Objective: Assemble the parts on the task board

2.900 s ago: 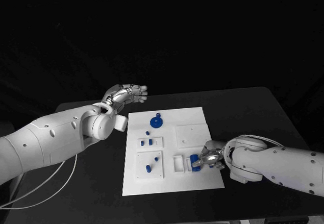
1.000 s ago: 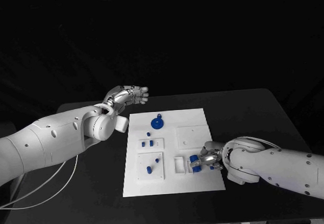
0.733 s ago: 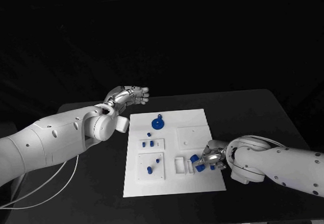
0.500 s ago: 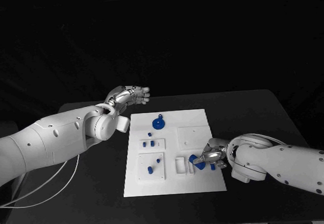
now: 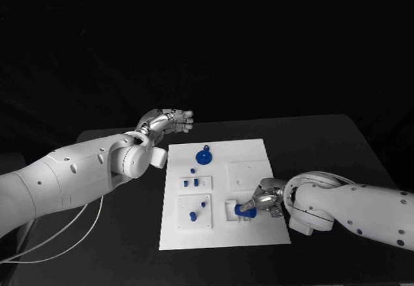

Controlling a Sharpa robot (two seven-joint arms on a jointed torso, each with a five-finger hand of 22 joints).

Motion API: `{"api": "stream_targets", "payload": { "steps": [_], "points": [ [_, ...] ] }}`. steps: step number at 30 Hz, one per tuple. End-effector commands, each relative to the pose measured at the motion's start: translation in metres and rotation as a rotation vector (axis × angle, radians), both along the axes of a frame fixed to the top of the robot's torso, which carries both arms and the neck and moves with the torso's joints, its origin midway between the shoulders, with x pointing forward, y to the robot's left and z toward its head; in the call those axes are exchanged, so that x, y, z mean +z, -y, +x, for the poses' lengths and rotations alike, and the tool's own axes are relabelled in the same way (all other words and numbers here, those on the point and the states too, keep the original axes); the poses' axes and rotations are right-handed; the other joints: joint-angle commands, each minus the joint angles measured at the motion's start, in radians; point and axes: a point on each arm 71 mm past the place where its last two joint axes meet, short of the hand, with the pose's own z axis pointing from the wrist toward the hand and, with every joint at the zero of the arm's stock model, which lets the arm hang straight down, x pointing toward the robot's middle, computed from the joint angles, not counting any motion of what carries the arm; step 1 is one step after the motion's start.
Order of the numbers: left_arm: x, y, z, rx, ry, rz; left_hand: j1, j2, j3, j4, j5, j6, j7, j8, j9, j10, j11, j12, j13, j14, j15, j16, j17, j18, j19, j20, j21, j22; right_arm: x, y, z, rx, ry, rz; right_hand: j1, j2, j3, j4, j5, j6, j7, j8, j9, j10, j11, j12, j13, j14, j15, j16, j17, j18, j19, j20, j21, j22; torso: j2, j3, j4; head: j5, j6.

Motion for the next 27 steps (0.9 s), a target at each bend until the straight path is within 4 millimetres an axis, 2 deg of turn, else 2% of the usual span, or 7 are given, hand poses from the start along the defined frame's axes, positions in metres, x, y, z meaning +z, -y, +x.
{"api": "stream_targets", "payload": {
  "steps": [1,19,27],
  "points": [
    [0.0012,0.0017,-0.0002,-0.011,0.004,-0.012,-0.006,0.0,0.0,0.001,-0.006,-0.001,0.017,0.0,0.0,-0.001,0.002,0.002,-0.001,0.001,0.0,-0.007,0.002,0.019,0.008,0.002,-0.005,0.002,-0.0007,-0.0002,-0.0008,-0.001,-0.016,0.006,-0.002,0.01,0.0,-0.005,0.003,0.007,0.001,0.002,0.001,0.003,-0.005,-0.006,0.0,0.002,-0.006,-0.004,0.001,0.101,-0.005,0.003,0.005,0.015,0.0,-0.0002,-0.0001,0.003,0.0],
    [0.0012,0.0003,-0.0001,-0.008,0.003,-0.011,-0.005,0.0,0.0,0.001,-0.006,0.0,0.017,0.0,-0.001,-0.001,0.002,0.002,-0.001,0.001,0.0,-0.007,0.002,0.02,0.008,0.002,-0.005,0.003,-0.0017,0.0027,-0.0023,-0.057,-0.077,0.079,-0.002,0.014,-0.001,-0.012,0.004,0.008,0.001,0.001,0.001,0.004,-0.006,-0.007,0.0,0.002,-0.006,-0.004,0.002,0.101,-0.006,0.003,0.005,0.016,0.0,0.002,-0.0008,0.006,-0.002],
    [0.0012,0.0002,0.0,-0.008,0.003,-0.011,-0.005,0.0,0.0,0.001,-0.006,0.0,0.017,0.0,-0.001,-0.001,0.002,0.002,-0.001,0.001,0.0,-0.007,0.002,0.02,0.009,0.002,-0.006,0.003,0.0062,0.0002,-0.0012,-0.071,-0.078,0.123,-0.003,0.019,-0.005,-0.022,0.01,0.009,0.001,-0.001,0.002,0.005,-0.006,-0.008,0.0,0.002,-0.007,-0.005,0.002,0.101,-0.006,0.003,0.006,0.015,0.0,0.0021,-0.0012,0.008,-0.002]
  ]
}}
